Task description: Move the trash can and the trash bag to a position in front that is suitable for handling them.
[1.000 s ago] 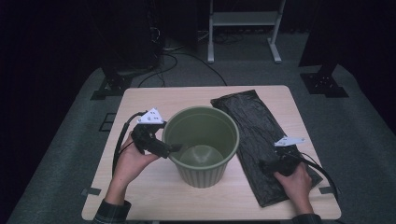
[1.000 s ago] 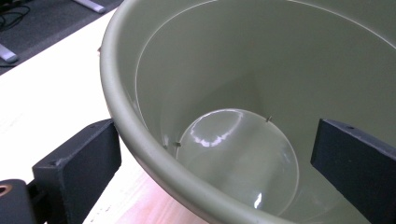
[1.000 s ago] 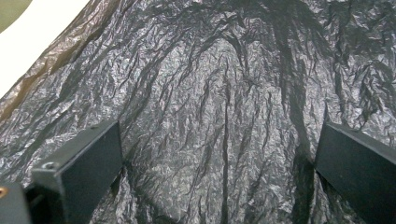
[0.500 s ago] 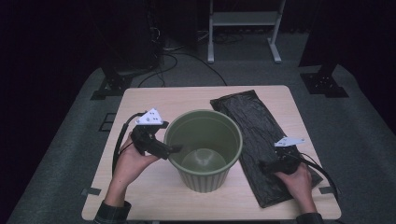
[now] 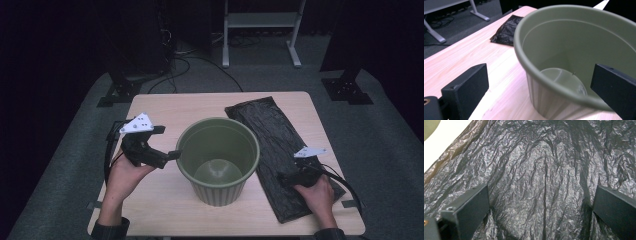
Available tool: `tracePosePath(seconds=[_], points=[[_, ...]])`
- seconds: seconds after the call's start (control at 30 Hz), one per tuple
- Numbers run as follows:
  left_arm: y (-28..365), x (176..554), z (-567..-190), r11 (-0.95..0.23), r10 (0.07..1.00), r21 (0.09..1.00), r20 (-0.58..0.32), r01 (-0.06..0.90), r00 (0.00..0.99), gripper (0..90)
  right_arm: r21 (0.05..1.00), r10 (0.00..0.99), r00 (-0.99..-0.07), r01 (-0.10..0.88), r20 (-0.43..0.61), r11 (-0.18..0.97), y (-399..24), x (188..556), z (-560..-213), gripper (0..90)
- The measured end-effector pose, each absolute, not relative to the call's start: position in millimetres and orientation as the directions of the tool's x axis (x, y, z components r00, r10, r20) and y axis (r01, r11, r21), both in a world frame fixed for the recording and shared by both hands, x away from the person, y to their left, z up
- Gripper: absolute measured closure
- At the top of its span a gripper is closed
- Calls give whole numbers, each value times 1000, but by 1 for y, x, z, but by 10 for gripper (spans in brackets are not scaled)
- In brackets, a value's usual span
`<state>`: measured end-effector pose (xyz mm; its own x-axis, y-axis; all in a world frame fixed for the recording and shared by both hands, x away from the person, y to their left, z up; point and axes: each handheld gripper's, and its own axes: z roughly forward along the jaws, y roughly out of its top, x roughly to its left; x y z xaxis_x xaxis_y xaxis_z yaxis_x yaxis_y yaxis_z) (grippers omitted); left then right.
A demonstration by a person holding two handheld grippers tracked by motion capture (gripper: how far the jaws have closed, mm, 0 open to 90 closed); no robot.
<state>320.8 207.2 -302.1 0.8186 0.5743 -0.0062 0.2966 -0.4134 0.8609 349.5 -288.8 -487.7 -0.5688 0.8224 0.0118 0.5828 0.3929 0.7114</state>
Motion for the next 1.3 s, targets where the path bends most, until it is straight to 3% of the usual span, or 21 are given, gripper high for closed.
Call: tracePosePath(seconds=[0.6,1.3], points=[[234,293,-354,-409,627,854,7,321,779,0,712,821,-571,581,12,394,-289,350,-488,0],[224,296,-422,-463,648,815,44,348,760,0,712,819,-574,579,11,396,-289,350,-488,0]])
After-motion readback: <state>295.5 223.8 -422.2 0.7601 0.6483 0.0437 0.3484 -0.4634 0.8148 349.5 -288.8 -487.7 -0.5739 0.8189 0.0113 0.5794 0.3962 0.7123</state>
